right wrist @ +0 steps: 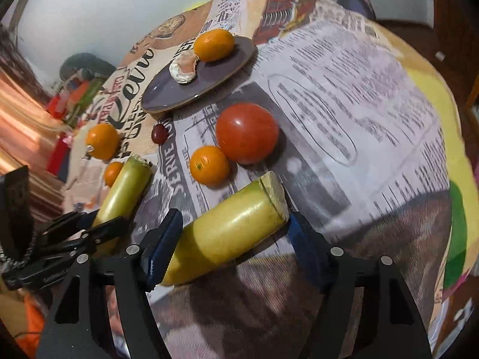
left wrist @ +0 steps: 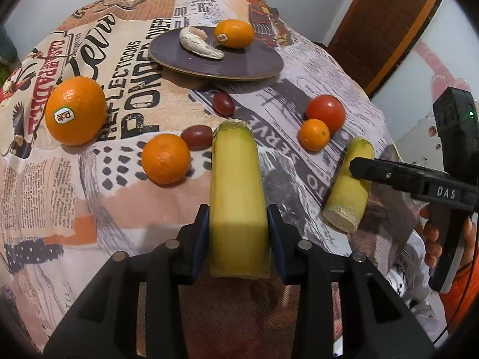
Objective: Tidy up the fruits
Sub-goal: 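Lift both gourds upright and carry them toward the grey plate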
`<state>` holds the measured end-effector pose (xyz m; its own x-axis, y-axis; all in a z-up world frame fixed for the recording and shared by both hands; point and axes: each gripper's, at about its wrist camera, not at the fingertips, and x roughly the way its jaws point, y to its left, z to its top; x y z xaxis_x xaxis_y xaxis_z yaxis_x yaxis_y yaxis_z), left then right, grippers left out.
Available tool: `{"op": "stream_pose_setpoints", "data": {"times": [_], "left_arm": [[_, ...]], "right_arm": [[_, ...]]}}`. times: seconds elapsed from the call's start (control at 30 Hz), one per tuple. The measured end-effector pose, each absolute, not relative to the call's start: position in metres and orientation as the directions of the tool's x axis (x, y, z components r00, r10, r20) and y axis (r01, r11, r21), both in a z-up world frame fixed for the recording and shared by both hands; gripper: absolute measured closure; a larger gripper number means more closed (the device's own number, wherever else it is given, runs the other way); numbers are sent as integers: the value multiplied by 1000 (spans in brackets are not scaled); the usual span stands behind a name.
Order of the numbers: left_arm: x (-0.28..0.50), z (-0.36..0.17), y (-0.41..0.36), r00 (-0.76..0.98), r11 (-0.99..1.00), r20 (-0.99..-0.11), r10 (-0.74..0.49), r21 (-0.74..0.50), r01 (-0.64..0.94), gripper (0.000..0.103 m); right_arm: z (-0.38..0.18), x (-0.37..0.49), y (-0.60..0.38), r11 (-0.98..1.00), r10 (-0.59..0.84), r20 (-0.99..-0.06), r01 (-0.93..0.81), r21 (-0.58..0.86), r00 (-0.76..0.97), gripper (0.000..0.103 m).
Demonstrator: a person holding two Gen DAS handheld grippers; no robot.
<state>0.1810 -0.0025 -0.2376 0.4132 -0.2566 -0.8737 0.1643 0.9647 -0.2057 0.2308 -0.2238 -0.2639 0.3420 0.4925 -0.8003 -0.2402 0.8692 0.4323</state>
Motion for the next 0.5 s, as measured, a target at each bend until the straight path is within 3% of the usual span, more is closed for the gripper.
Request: {"op": "stream_pose_setpoints", "data": {"times": [0.5], "left_arm": [[178,-238,-4,423,969,-875,-236,-182,166,66]], "right_arm": [[-252,226,-206,932,349,-842,-243,267,411,30]]}}
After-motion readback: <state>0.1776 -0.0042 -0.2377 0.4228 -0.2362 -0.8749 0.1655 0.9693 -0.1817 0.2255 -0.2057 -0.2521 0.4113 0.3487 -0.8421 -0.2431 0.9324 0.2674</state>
